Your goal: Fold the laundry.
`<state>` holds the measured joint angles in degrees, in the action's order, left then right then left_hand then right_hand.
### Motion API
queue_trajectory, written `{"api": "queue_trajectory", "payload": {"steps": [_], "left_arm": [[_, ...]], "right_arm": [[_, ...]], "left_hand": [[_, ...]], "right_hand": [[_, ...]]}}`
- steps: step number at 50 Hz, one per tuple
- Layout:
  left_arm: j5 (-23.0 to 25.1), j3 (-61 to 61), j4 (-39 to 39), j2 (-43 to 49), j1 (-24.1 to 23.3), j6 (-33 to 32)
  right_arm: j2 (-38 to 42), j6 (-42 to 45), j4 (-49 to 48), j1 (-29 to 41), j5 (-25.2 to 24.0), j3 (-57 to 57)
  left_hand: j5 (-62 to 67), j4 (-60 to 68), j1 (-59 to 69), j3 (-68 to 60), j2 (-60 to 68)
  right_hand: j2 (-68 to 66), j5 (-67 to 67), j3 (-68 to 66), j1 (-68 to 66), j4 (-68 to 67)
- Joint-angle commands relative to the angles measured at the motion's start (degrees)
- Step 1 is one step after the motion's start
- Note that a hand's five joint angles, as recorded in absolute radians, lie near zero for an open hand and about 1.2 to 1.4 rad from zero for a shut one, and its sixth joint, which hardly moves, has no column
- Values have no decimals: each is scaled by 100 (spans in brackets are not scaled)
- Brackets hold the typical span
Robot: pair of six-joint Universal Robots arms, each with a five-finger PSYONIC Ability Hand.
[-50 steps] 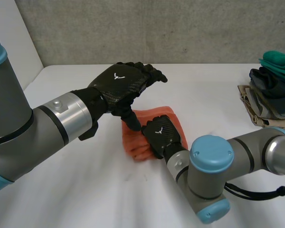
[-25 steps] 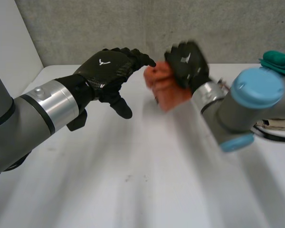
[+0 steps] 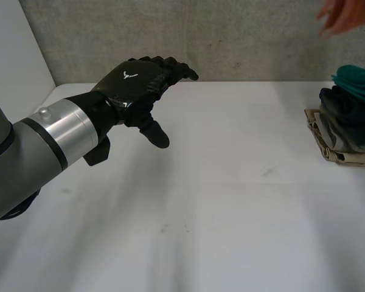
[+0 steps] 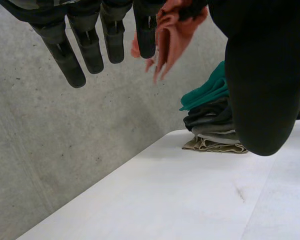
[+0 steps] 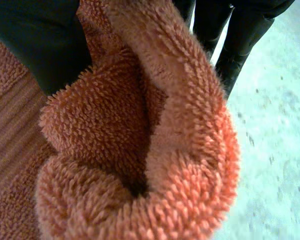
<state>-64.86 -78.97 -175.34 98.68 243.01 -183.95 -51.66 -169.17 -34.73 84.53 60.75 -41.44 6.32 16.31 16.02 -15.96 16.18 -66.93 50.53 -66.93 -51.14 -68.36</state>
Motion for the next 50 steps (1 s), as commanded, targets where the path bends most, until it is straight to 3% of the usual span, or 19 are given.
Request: {"api": "queue_trajectory", "payload": {"steps": [1, 10, 26, 32, 37, 42, 50], "left_arm": [[0, -22, 0, 11, 0, -1], [-9, -31, -9, 46, 0, -1], [-9, -57, -18, 99, -70, 8], [-9, -57, -18, 108, -70, 8], [-9, -57, -18, 116, -70, 8], [-9, -57, -18, 116, -61, 8], [-9, -57, -18, 99, -61, 8]], "right_arm": [[393, -345, -429, -893, -546, -584], [368, -274, -587, -1525, -1530, -2015], [437, -239, -412, -1702, -1760, -2422], [526, 156, -210, -1703, -1716, -2465], [228, 534, 132, -1676, -1383, -2509], [-299, 578, 677, -1711, -654, -2614], [-1275, 596, 1565, -1904, -433, -3247]], "left_hand": [[314, 316, 344, -351, 329], [314, 316, 344, -351, 329], [314, 316, 344, -351, 329], [314, 316, 344, -351, 329], [314, 316, 344, -351, 329], [314, 316, 344, -351, 329], [314, 316, 344, -351, 329]], "right_hand": [[-1307, 1947, -1307, -2886, -1164], [-1307, 1947, -1307, -2886, -1164], [-1307, 1947, -1307, -2886, -1164], [-1307, 1947, -1307, -2886, -1164], [5467, -4827, 5467, 3888, 5610], [5693, -5053, 5693, 4114, 5836], [5693, -5053, 5693, 4114, 5836]]}}
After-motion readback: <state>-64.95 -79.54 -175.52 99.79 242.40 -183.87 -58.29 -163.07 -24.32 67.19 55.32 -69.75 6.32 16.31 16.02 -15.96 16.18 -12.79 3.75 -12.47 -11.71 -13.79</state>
